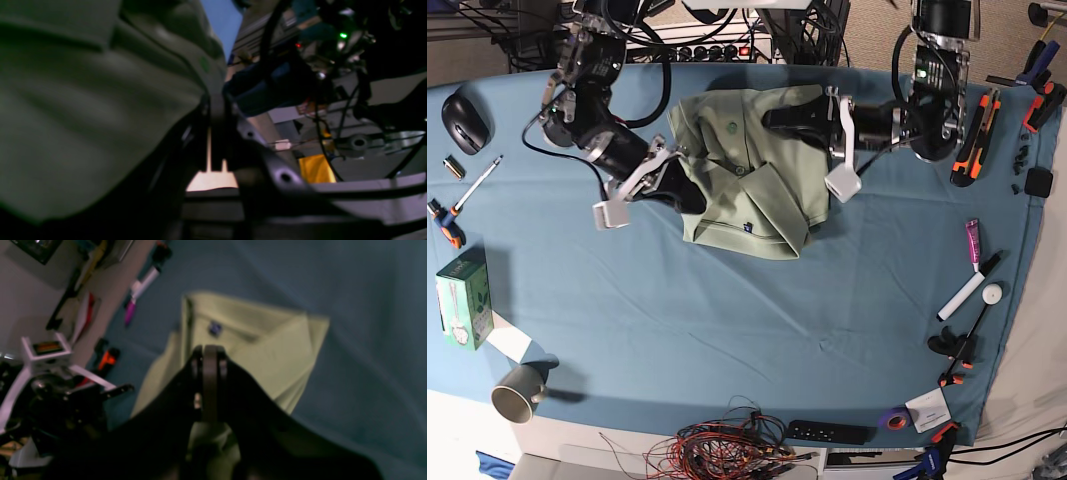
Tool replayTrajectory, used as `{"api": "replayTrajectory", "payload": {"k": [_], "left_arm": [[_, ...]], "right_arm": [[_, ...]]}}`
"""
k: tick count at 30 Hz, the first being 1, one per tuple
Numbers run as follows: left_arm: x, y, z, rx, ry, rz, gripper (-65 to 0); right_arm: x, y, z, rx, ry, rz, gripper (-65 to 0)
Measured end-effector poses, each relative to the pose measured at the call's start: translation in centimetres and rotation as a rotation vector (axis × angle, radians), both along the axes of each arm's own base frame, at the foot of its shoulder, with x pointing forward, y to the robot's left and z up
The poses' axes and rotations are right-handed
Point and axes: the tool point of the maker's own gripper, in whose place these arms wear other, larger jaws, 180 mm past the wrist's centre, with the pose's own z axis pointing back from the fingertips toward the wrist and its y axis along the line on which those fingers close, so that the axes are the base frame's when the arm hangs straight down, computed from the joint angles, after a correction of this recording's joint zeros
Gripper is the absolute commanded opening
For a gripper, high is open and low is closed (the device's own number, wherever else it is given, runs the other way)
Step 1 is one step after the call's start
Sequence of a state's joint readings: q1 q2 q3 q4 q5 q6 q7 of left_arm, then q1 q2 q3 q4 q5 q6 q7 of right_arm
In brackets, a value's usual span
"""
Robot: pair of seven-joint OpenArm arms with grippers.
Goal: Fold the T-shirt properly
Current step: 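Smooth the shirt edges with both grippers to straighten the rectangle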
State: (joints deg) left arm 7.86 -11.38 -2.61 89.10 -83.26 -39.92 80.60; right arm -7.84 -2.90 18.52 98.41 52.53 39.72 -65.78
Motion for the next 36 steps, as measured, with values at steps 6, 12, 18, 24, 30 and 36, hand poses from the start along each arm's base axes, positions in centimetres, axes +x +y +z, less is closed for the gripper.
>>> {"api": "replayTrajectory", "payload": {"k": [6,12,18,24,30,36], "left_arm": [[-1.6,0.5,-2.7,0.115,0.032,-0.013,-65.0],[-0.7,1.1,-4.6,0.229,0.024,0.05,-65.0],[-0.3,1.5,-5.9,0.328,0.062,0.09,-65.0],[-0.4,2.7,-6.5,0.372,0.063,0.088,-65.0],[-1.0,3.9,-6.9,0.397,0.066,0.092,-65.0],[-1.2,3.9,-7.0,0.395,0.07,0.095,-65.0]], "right_arm": [[2.1,0.4,-2.1,0.068,0.07,-0.004,-65.0],[4.8,0.3,-4.2,0.037,0.122,-0.012,-65.0],[7.0,-1.4,-4.4,-0.021,0.112,-0.033,-65.0],[8.4,-3.2,-3.8,-0.096,0.076,-0.054,-65.0],[9.1,-3.6,-2.7,-0.074,0.049,-0.06,-65.0],[8.9,-2.6,1.7,0.036,-0.021,0.001,-65.0]]}}
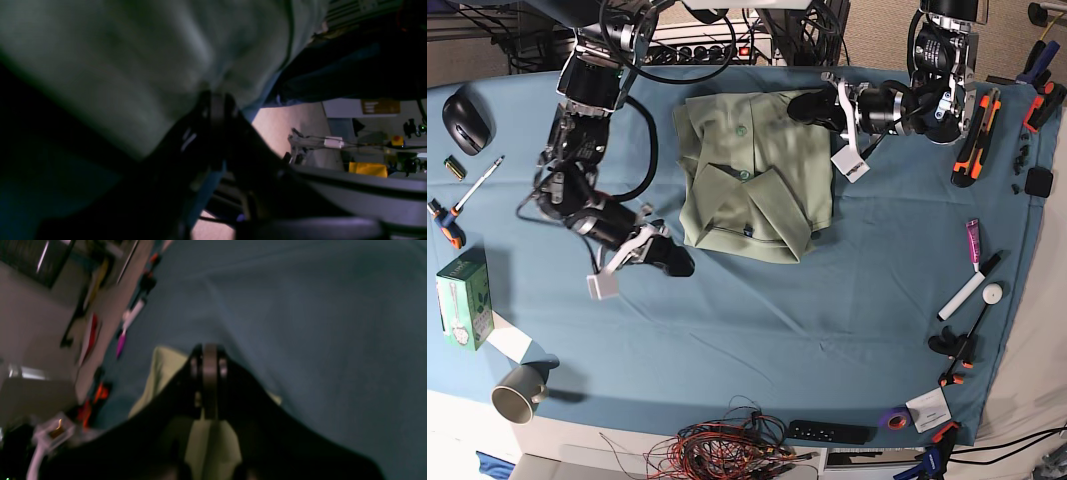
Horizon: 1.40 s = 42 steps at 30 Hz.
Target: Fold the T-shirt properly
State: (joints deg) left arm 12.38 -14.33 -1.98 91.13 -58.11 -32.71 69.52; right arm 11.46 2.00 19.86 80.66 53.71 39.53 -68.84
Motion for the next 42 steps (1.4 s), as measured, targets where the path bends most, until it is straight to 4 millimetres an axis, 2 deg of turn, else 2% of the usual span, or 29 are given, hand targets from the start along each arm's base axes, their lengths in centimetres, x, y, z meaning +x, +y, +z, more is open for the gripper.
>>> {"api": "replayTrajectory", "payload": {"k": [4,6,10,14,19,25,27,29,30,35,42], "left_arm": [[-0.3,0.3,-0.1,0.001,0.001,0.005,-65.0],[-0.3,0.4,-0.1,0.003,0.002,0.005,-65.0],[-0.3,0.5,-0.1,0.004,0.002,0.006,-65.0],[-0.3,0.5,-0.1,0.003,0.001,0.006,-65.0],[-0.3,0.5,-0.1,0.004,0.0,0.006,-65.0],[-0.3,0.6,-0.1,0.003,0.0,0.007,-65.0],[-0.3,0.6,-0.1,0.003,-0.001,0.007,-65.0],[-0.3,0.6,-0.1,0.003,-0.001,0.007,-65.0],[-0.3,0.6,-0.1,0.003,-0.001,0.007,-65.0],[-0.2,0.6,0.0,0.003,-0.001,0.005,-65.0],[-0.2,0.5,0.0,0.002,-0.001,0.004,-65.0]], "right_arm": [[-0.3,-0.8,4.9,0.024,-0.13,0.015,-65.0],[-1.4,-0.1,5.2,0.072,-0.132,0.044,-65.0],[-5.9,4.0,3.0,0.255,-0.032,0.124,-65.0],[-8.8,6.6,3.2,0.48,-0.01,0.107,-65.0],[-12.7,6.8,0.2,0.463,0.103,0.088,-65.0],[-16.4,6.5,0.7,0.4,0.109,0.085,-65.0],[-17.1,6.4,-0.6,0.329,0.152,0.082,-65.0],[-17.8,5.9,-3.8,0.187,0.238,0.075,-65.0],[-17.6,5.4,-4.6,0.159,0.249,0.042,-65.0],[-17.2,4.7,-5.5,0.099,0.256,0.001,-65.0],[-17.1,2.9,-7.9,-0.077,0.277,-0.045,-65.0]]}}
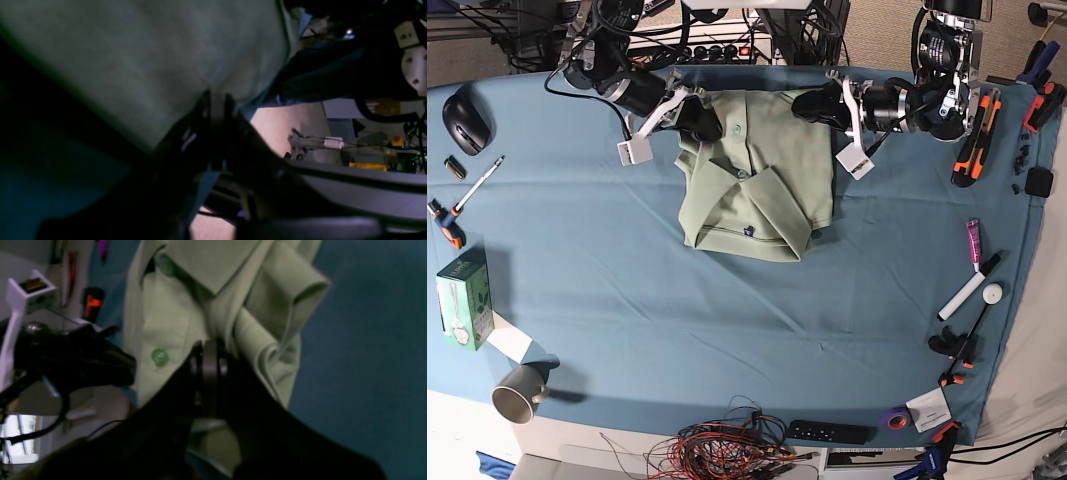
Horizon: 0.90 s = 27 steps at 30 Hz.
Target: Fold the T-shirt properly
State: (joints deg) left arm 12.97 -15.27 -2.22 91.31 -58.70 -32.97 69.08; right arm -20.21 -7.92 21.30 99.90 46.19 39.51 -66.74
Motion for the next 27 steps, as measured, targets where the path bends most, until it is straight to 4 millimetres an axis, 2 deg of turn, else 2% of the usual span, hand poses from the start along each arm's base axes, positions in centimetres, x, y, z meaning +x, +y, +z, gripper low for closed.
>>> {"api": "replayTrajectory", "payload": {"k": [4,7,8,13,18,22,24,27], "left_arm": [[0.0,0.2,0.0,0.003,0.0,-0.001,-65.0],[0.1,0.8,0.0,0.007,0.006,0.01,-65.0],[0.1,1.3,0.0,0.015,0.009,0.022,-65.0],[1.2,4.7,0.0,0.094,0.011,0.102,-65.0],[2.1,6.6,0.7,0.183,-0.041,0.123,-65.0],[2.2,9.5,1.2,0.296,-0.078,0.124,-65.0],[1.9,10.9,1.5,0.34,-0.085,0.135,-65.0],[0.6,11.3,2.8,0.306,-0.098,0.153,-65.0]], "right_arm": [[0.4,-1.7,0.1,-0.095,0.003,-0.011,-65.0],[0.7,-3.6,0.9,-0.219,-0.008,-0.006,-65.0],[0.7,-4.4,1.2,-0.266,0.0,-0.016,-65.0],[1.3,-4.8,4.2,-0.328,-0.094,-0.012,-65.0],[-0.4,-5.4,3.9,-0.393,-0.06,0.001,-65.0],[-0.7,-5.8,5.4,-0.415,-0.098,-0.013,-65.0],[-1.7,-6.4,5.6,-0.431,-0.087,-0.024,-65.0],[-4.3,-8.0,5.5,-0.474,-0.036,-0.029,-65.0]]}}
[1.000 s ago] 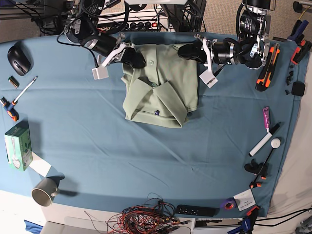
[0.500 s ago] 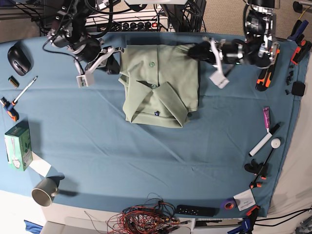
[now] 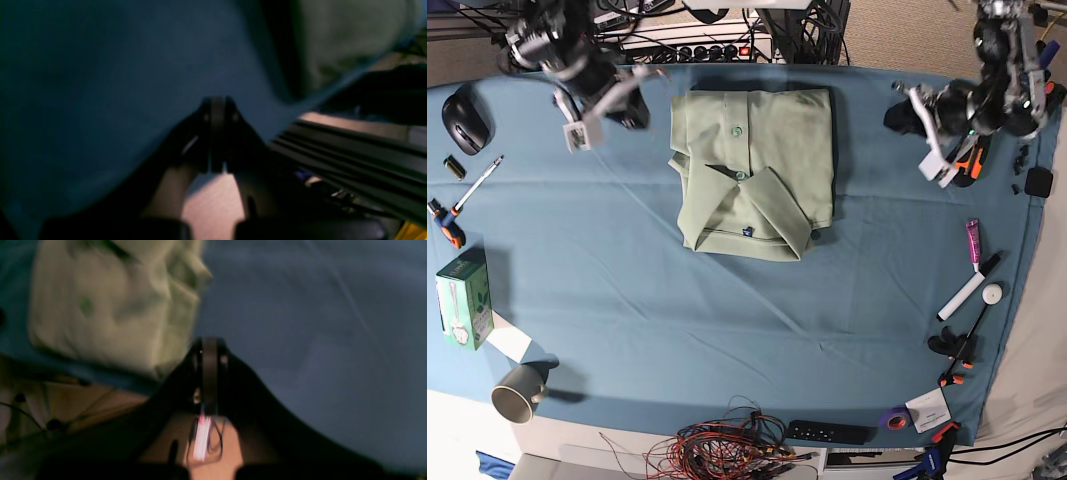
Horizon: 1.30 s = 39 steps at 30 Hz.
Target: Fold the T-shirt properly
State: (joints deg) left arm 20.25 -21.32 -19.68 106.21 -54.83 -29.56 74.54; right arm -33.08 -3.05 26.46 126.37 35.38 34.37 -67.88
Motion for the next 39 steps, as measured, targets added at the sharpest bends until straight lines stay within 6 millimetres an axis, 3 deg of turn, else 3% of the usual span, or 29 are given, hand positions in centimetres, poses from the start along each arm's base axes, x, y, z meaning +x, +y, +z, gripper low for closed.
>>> {"api": "replayTrajectory", "payload": {"k": [8,13,17,21,30,39], "left_arm": [[-7.3,0.4,0.8,-0.1,0.116,-0.099,-65.0],[-10.9,-0.6,0.7,-0.204,0.176,-0.114,-65.0],[-12.6,0.3,-1.2,-0.22,0.263,-0.062,-65.0],[-14.6,1.6,-3.7,-0.246,0.376,0.036,-65.0],[-15.1,3.8,-8.1,-0.311,0.491,0.268,-65.0],[-12.7,5.7,-11.3,-0.258,0.417,0.435,-65.0]], "right_arm": [[-7.7,-2.4,-1.1,-0.044,0.191,-0.014,-65.0],[-9.8,-2.3,-2.0,-0.022,0.247,-0.004,-65.0],[-11.0,-2.5,-4.4,0.04,0.29,-0.026,-65.0],[-13.0,-4.0,-8.5,0.087,0.397,-0.074,-65.0],[-14.5,-5.1,-17.1,0.272,0.583,-0.252,-65.0],[-14.1,-5.7,-21.9,0.322,0.64,-0.369,-65.0]]}}
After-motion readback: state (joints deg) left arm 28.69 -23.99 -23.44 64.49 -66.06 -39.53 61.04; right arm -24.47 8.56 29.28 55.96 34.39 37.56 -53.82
